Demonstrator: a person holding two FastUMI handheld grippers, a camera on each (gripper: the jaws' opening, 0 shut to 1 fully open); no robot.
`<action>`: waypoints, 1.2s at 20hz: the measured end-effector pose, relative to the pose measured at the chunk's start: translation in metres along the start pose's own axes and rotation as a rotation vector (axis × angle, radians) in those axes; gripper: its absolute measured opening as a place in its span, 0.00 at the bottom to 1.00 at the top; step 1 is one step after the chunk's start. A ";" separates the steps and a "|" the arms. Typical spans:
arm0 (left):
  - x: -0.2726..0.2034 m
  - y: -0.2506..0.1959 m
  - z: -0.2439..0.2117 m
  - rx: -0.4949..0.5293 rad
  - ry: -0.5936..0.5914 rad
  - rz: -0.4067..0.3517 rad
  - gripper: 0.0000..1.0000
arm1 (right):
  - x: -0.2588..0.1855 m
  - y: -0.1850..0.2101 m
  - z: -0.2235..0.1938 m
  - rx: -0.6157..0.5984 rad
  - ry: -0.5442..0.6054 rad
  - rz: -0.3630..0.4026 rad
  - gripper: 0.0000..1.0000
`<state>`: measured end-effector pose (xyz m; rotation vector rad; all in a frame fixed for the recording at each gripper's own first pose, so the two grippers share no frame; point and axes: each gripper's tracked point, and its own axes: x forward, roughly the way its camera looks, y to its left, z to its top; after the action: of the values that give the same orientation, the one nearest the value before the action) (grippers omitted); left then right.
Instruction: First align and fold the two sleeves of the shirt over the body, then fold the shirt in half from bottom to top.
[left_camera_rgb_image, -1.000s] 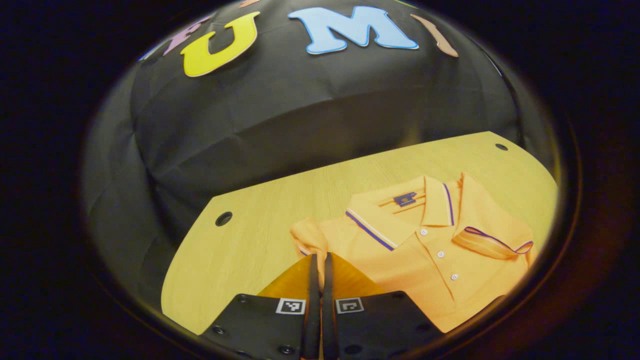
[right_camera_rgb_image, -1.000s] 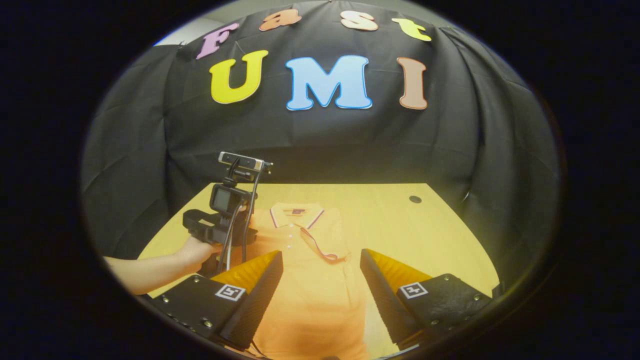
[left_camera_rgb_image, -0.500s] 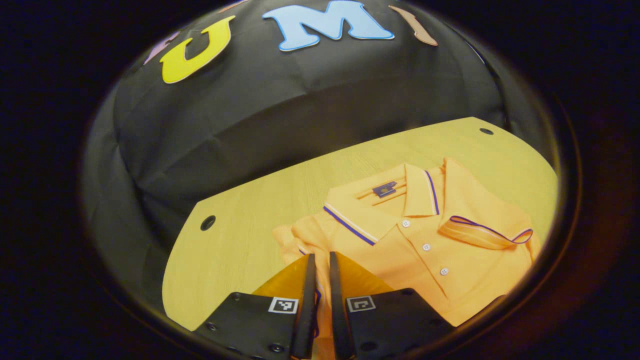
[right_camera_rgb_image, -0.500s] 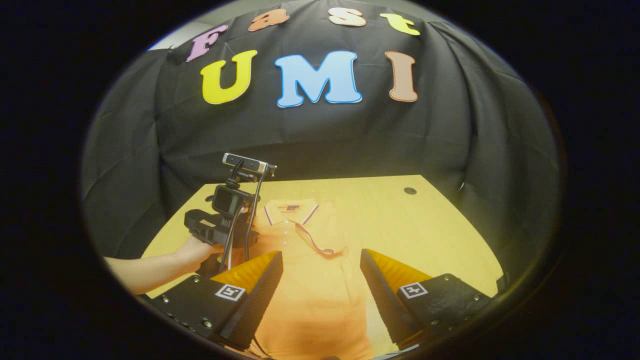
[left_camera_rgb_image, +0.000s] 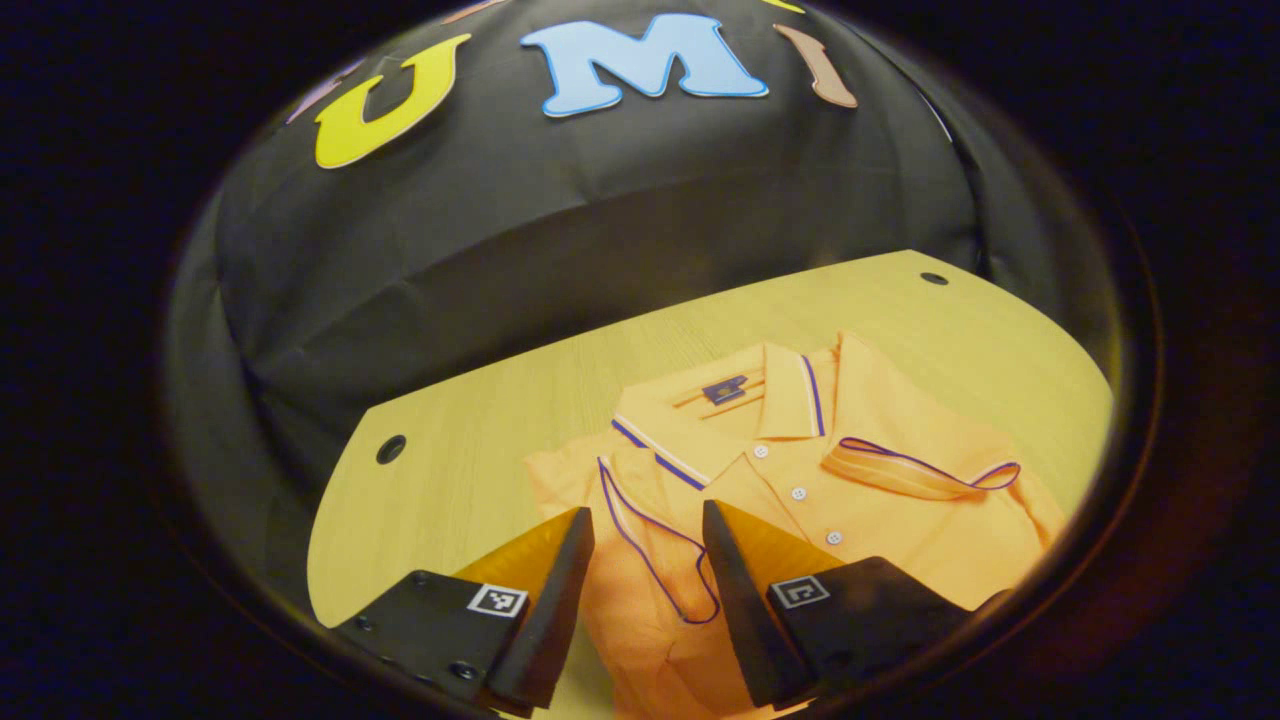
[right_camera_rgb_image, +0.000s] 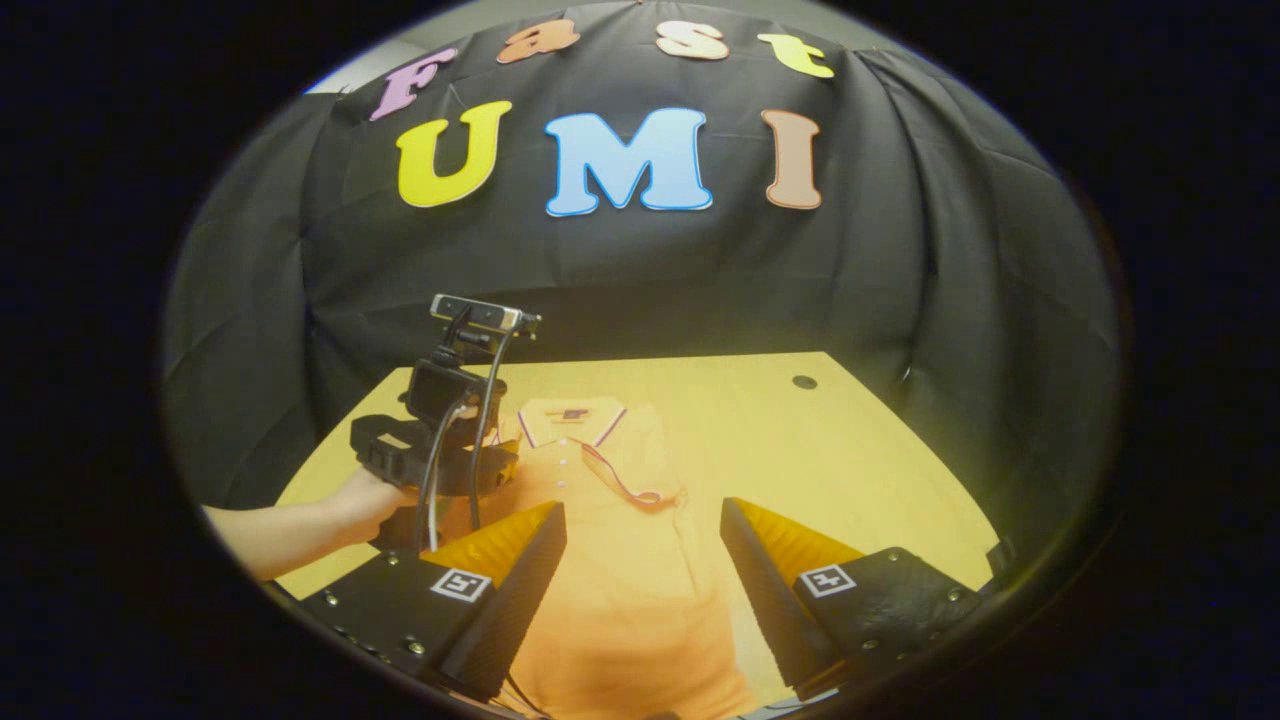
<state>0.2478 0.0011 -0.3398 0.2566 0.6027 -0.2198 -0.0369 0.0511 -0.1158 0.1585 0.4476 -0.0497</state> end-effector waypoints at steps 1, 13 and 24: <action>-0.007 0.002 0.001 -0.012 -0.010 -0.002 0.75 | 0.000 0.001 -0.003 -0.006 0.004 0.003 0.96; -0.120 0.005 -0.035 -0.128 -0.051 0.011 1.00 | -0.006 -0.008 -0.038 -0.098 0.026 0.067 0.96; -0.220 -0.019 -0.129 -0.204 0.034 -0.017 0.96 | -0.033 -0.031 -0.130 -0.118 0.174 0.078 0.96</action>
<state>-0.0018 0.0505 -0.3176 0.0584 0.6560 -0.1688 -0.1243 0.0424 -0.2214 0.0640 0.6164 0.0671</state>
